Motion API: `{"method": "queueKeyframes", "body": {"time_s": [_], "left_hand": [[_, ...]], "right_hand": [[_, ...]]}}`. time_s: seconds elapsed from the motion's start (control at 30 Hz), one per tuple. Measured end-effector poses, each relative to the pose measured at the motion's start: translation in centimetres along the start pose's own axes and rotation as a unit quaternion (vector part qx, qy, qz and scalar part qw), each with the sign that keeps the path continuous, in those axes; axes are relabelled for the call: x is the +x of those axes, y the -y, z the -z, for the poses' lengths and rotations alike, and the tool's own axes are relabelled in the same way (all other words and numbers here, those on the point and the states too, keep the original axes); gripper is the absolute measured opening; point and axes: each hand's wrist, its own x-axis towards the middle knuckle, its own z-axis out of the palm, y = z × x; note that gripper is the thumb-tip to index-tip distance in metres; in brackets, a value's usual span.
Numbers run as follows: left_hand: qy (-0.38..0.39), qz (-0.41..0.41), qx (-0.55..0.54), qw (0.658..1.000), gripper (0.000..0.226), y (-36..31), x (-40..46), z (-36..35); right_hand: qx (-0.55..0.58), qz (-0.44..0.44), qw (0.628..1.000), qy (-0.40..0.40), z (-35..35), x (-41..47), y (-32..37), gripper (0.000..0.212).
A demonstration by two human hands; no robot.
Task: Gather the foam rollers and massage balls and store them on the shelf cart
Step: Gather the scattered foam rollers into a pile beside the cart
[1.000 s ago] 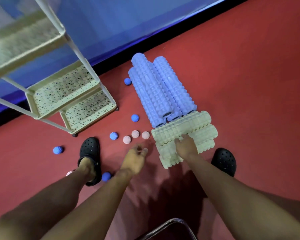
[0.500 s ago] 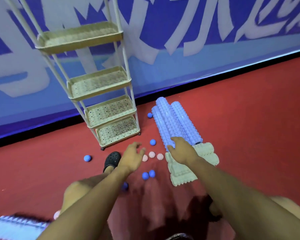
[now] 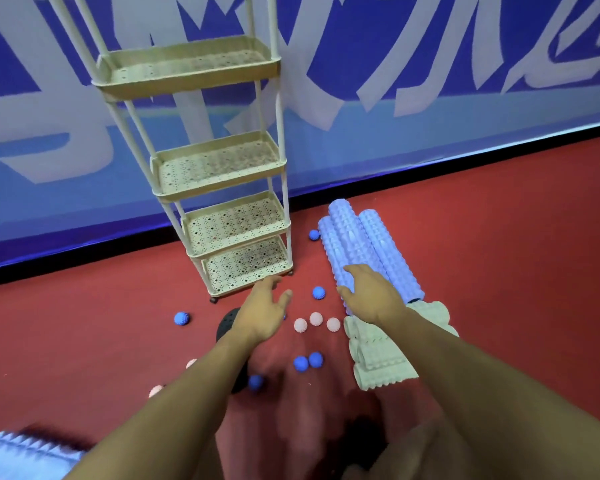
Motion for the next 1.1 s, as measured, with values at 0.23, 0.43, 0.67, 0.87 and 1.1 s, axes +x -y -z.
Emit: {"method": "queueKeyframes", "body": {"time_s": [0.23, 0.43, 0.67, 0.87, 1.1], "left_hand": [[0.021, 0.002, 0.034, 0.999, 0.046, 2.9, 16.1, -5.4], [0.027, 0.006, 0.072, 0.997, 0.049, 6.9, 34.5, -14.8], [0.043, -0.015, 0.145, 0.988, 0.053, 8.9, 48.6, -22.6], [0.060, -0.035, 0.201, 0.977, 0.072, 12.2, 57.2, -25.7], [0.043, 0.016, 0.276, 0.960, 0.037, 13.2, 59.7, -26.4]], "right_hand": [[-0.007, -0.010, 1.000, 0.000, -3.4, 16.8, -4.4, 0.053], [0.018, -0.011, 1.000, 0.000, -10.2, 31.2, -10.7, 0.048], [-0.103, 0.062, 0.987, -0.104, -13.9, 38.5, -19.7, 0.061], [-0.043, 0.032, 0.987, -0.153, -17.8, 40.3, -21.7, 0.062], [-0.050, 0.032, 0.983, -0.174, -19.3, 41.2, -21.7, 0.062]]}}
